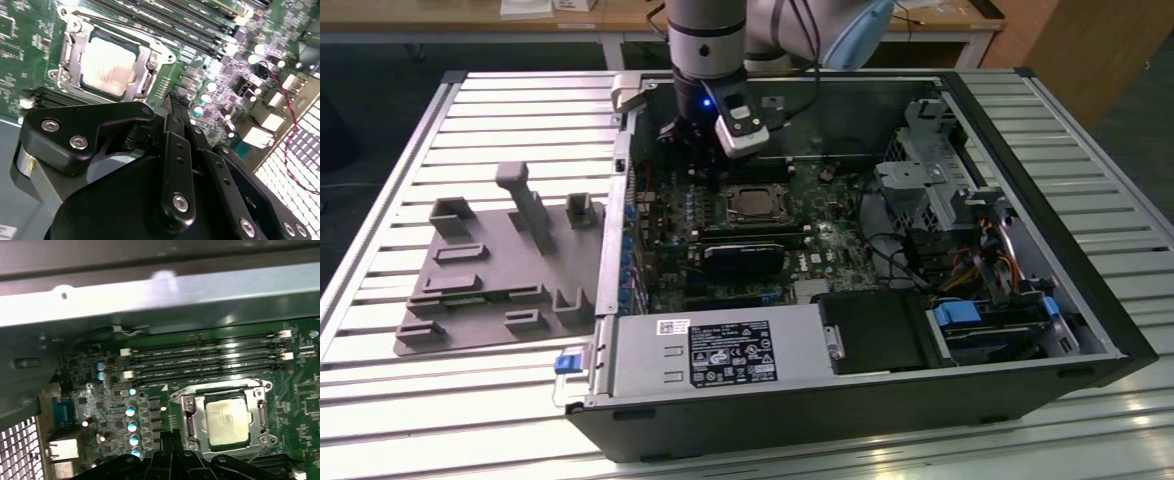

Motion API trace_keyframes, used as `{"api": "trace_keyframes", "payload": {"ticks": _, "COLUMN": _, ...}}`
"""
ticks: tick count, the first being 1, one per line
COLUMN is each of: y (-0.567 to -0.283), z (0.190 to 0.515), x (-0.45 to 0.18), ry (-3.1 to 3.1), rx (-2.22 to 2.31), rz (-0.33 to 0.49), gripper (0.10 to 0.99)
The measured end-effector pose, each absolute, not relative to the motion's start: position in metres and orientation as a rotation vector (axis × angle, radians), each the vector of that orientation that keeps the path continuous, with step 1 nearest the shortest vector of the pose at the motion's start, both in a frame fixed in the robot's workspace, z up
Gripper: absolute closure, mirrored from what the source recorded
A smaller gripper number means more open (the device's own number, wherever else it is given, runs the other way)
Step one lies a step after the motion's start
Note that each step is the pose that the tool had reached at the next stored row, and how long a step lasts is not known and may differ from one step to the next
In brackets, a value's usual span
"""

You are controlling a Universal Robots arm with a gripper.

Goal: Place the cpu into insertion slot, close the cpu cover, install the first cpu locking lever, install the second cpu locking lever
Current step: 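Install the first cpu locking lever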

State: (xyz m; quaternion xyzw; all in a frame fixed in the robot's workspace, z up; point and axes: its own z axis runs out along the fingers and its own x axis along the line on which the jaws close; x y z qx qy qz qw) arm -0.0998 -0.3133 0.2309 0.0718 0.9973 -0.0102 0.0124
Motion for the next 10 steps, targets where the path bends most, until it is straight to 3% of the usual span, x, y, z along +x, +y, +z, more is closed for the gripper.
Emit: {"api": "trace_keyframes", "payload": {"ticks": 10, "y": -0.3133, "z": 0.236, "x": -0.106, "ry": 3.105, "rx": 0.224, "rz": -0.03, "gripper": 0.984}}
